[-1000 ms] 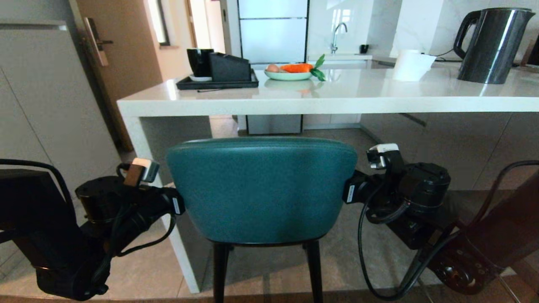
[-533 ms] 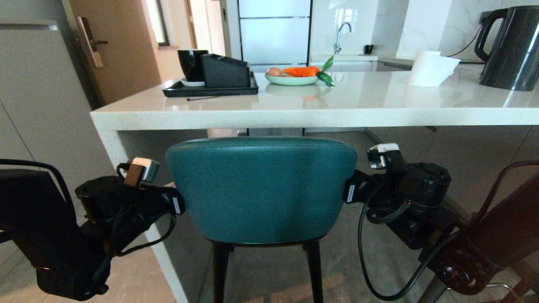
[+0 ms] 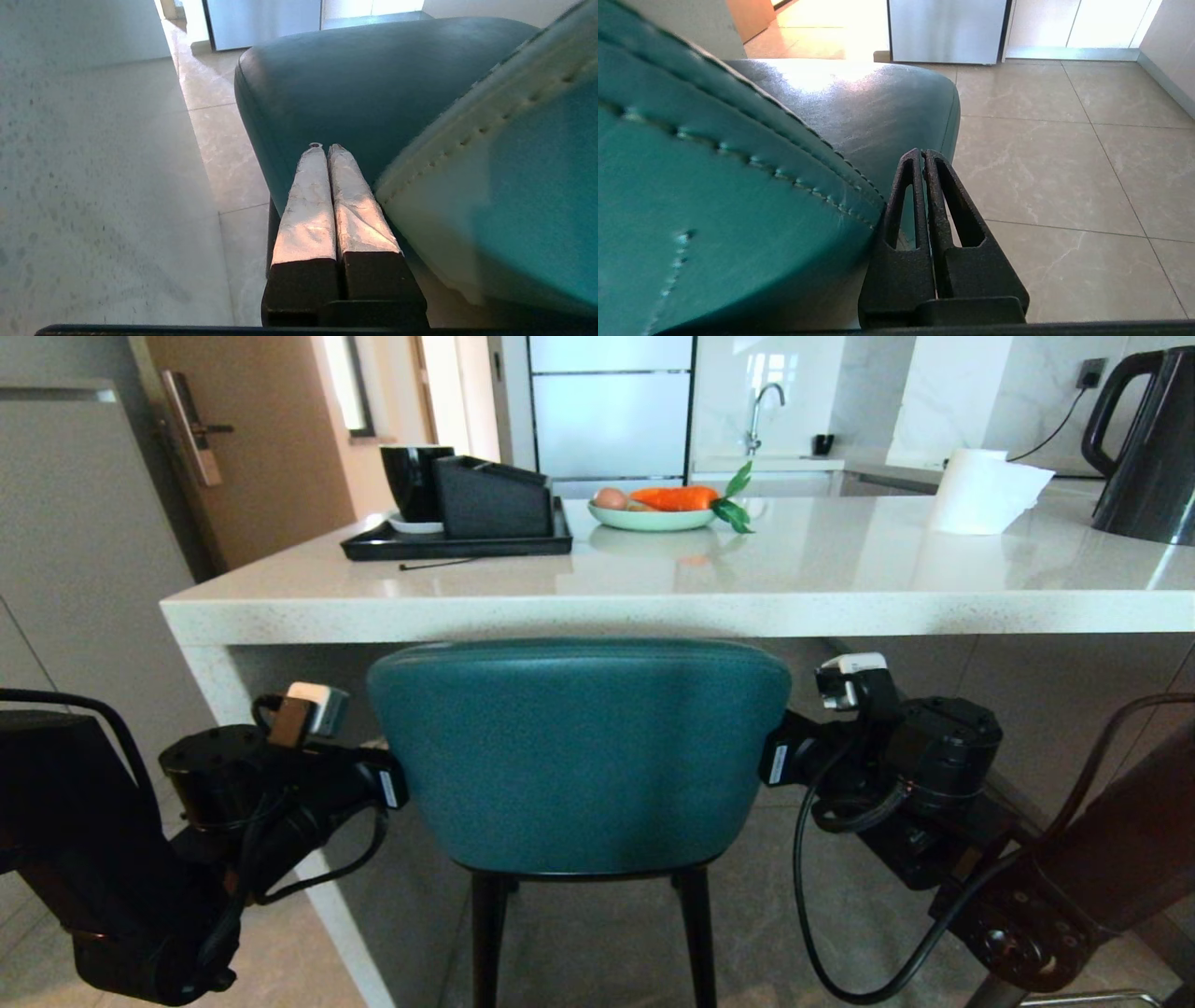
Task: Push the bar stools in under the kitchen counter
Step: Push the blue chair back under the dining table, then push the gray chair back under the dining table
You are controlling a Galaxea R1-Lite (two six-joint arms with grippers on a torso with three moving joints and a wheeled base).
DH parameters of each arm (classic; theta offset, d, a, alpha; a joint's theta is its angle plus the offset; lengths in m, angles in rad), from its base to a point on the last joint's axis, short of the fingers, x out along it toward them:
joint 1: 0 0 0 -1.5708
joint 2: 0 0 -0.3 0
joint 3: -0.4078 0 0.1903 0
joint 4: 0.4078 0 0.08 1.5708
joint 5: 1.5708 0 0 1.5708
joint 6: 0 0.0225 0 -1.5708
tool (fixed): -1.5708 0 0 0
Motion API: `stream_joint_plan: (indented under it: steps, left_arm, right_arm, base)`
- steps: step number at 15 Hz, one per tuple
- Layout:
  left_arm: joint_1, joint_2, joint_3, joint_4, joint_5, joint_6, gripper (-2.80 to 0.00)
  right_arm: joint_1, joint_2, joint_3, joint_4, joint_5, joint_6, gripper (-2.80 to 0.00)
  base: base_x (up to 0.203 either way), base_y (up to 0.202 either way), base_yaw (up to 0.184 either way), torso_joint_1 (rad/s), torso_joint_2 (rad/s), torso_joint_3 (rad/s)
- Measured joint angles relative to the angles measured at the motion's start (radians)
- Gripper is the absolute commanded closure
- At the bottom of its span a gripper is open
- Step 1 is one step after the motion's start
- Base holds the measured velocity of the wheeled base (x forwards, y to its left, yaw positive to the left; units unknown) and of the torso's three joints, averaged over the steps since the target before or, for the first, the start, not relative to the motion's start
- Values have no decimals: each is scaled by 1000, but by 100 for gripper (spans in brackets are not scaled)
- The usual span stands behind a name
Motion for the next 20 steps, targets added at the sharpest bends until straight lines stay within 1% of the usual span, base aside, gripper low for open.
stream_joint_plan:
  steps: [2,4,7,10,13,16,18,20]
  left_arm:
    - [1,-6,18,0,1,1,0]
    - [-1,-26,59,1,-1,0,0]
    - [2,-73,150,5,2,-3,0]
    - [35,-146,287,6,1,-7,0]
    - [47,-272,401,6,2,-15,0]
    - [51,-451,446,10,3,-31,0]
    - [51,-594,454,63,4,-36,0]
    - [53,-735,458,156,7,-37,0]
  right_arm:
    - [0,-3,4,-12,-1,-1,0]
    - [0,-20,19,-14,-2,1,0]
    - [0,-64,77,-15,-15,7,0]
    - [0,-149,183,-20,-34,22,0]
    - [0,-280,329,-21,-60,35,0]
    - [-7,-438,436,-19,-78,46,0]
    - [-15,-549,478,-2,-113,33,0]
    - [-40,-658,502,37,-131,9,0]
  base:
    - [0,0,0,0,0,0]
    - [0,0,0,0,0,0]
    - [0,0,0,0,0,0]
    - [0,0,0,0,0,0]
    - [0,0,0,0,0,0]
    - [0,0,0,0,0,0]
    - [0,0,0,0,0,0]
    - [0,0,0,0,0,0]
